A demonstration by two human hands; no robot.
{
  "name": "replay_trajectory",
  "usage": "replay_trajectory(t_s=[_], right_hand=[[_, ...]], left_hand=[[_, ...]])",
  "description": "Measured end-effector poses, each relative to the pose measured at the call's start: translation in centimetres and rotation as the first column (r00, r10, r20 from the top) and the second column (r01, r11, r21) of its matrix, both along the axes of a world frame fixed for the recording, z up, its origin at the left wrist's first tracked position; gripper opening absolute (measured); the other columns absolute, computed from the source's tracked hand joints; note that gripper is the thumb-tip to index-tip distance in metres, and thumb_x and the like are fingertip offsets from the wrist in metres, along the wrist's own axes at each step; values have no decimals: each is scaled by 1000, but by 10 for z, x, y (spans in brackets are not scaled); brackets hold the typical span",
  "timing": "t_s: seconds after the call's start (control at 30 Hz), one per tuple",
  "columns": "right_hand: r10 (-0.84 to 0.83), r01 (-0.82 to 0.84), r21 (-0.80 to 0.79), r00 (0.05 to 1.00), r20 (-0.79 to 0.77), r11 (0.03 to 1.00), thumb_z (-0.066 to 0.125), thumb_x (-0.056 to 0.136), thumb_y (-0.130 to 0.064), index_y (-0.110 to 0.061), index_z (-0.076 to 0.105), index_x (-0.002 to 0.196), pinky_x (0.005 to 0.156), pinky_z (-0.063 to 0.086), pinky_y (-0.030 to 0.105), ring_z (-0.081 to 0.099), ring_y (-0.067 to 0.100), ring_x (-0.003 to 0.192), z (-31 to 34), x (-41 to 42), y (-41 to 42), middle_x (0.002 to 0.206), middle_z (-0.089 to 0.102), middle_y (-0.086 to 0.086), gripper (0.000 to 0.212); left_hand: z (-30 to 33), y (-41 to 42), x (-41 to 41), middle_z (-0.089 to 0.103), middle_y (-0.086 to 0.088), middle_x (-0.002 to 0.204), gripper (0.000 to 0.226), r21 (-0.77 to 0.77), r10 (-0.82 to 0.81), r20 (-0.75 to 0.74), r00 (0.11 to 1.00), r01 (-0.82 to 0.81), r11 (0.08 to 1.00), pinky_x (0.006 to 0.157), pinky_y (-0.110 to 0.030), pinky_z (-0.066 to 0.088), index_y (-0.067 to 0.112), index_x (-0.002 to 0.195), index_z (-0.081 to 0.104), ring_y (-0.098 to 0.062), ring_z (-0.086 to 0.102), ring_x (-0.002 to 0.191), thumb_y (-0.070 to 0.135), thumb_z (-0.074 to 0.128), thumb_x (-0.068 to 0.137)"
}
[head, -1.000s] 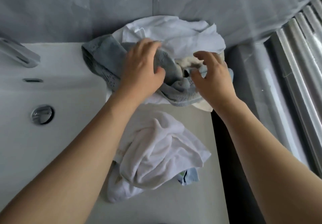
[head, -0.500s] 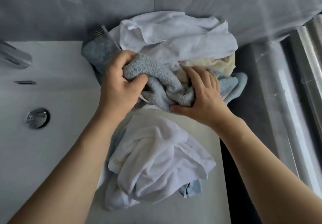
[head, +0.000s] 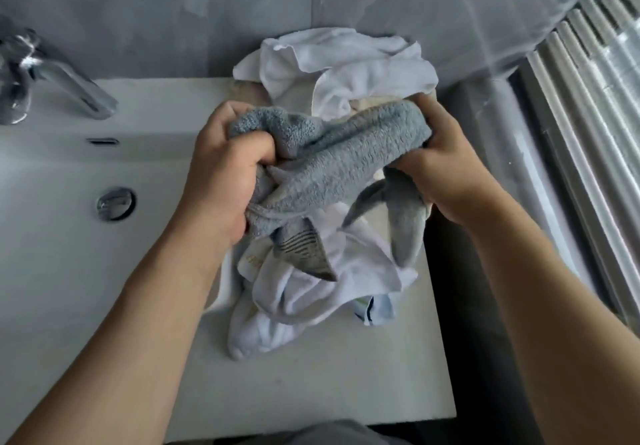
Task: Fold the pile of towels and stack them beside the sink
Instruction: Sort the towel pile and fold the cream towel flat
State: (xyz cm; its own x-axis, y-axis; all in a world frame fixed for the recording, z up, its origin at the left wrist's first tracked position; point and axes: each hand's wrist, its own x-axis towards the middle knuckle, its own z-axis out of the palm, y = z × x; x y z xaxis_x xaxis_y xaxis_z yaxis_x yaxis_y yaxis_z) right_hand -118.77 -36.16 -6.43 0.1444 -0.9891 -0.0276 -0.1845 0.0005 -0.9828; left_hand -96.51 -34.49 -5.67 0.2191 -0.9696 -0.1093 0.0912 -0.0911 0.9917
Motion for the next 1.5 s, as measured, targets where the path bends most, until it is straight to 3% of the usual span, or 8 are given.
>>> replay_trajectory(t_s=[0.1,0.2,0.37,0.73,0.87,1.17,1.37,1.5], right_hand=[[63,-98,181,979,193,979,71,63,-12,-16,57,112,90,53,54,61,42,103,-4,4,7,109,61,26,51],[45,-7,158,970,-238,987,65,74,-11,-31,46,125,91,50,44,59,29,107,-51,20,27,118,58,12,58],[392,9,501,610,-688,865,57,84,-31,-43,9,150,115,17,45,23,26,140,-147,36,105,153,23,1,82],[-84,132,94,913,-400,987,54,81,-20,-22,51,134,95,25,4,38,-5,118,-72,12,11,142,40,-2,54],[-153,121,-94,795,-587,988,59,86,-15,-18,47,138,81,9,-8,33,-1,111,-73,10,-21,142,43,3,54],[-307,104,-297,512,-802,949,53,91,-35,-21,21,153,119,6,47,16,31,145,-77,-10,-132,158,17,12,71],[-214,10,-248,541,-814,969,54,68,-57,-34,42,140,115,14,40,29,26,134,-68,-25,-180,144,34,2,76],[-278,-2,-344,586,-761,939,67,64,-54,-27,51,134,114,20,43,36,27,131,-49,-37,-170,139,42,4,77]], left_hand=[[-18,15,11,64,14,84,40,-97,100,163,982,-84,992,67,-21,46,31,90,64,-6,58,78,7,52,60],[-67,37,17,61,21,108,59,-139,109,471,875,-49,989,85,-7,40,41,114,62,3,58,97,5,52,68],[-156,88,6,36,-12,144,71,538,-573,794,202,204,818,110,-43,28,28,150,37,-35,35,129,18,54,82],[-84,18,9,52,-9,129,42,76,-100,720,687,66,995,103,-30,34,11,127,56,-27,46,123,23,57,87],[-74,-24,-11,53,-12,132,45,10,-119,782,612,178,984,106,-36,35,6,132,52,-30,46,125,10,59,87],[-78,-158,-60,18,-16,160,79,63,-116,965,236,224,973,119,-57,11,18,152,32,-41,16,146,46,60,83],[-67,-190,-55,52,-3,134,38,-141,117,989,95,304,942,120,-61,3,18,120,57,-33,35,137,40,51,90],[-40,-166,-62,63,-6,106,25,-382,156,829,537,340,859,109,-50,35,2,108,59,-26,56,111,21,54,92]])
